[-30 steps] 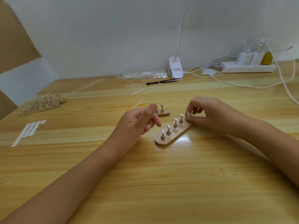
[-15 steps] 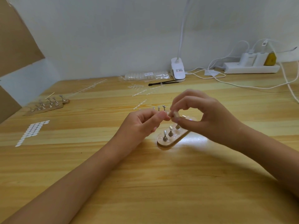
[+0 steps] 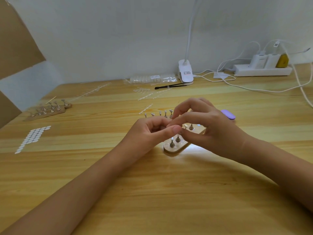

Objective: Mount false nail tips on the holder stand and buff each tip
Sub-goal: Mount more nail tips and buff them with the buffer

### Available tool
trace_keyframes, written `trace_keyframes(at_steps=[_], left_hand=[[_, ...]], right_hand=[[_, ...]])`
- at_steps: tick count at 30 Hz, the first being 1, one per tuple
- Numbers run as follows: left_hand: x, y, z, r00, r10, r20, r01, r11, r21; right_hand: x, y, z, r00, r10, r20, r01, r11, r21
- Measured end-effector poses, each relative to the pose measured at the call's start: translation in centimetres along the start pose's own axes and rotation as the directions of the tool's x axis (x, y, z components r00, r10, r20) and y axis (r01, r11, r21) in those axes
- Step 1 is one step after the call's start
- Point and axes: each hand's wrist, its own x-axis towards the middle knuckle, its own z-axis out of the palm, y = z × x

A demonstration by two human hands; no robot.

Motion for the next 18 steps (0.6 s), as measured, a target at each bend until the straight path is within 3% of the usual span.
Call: trace_keyframes(at_steps=[7, 18], left_hand=[[0.02, 0.15, 0.00, 0.999, -0.036, 0.007, 0.037, 0.999, -0.010], [0.05, 0.12, -0.02, 0.999, -0.044, 0.024, 0.045, 0.998, -0.051]], right_hand=[[0.08, 0.14, -0.17, 0.993, 0.096, -0.067, -0.090, 0.992, 0.087], [0.14, 0.30, 0.03, 0.996, 0.016, -0.092, -0.017, 1.000, -0.008]])
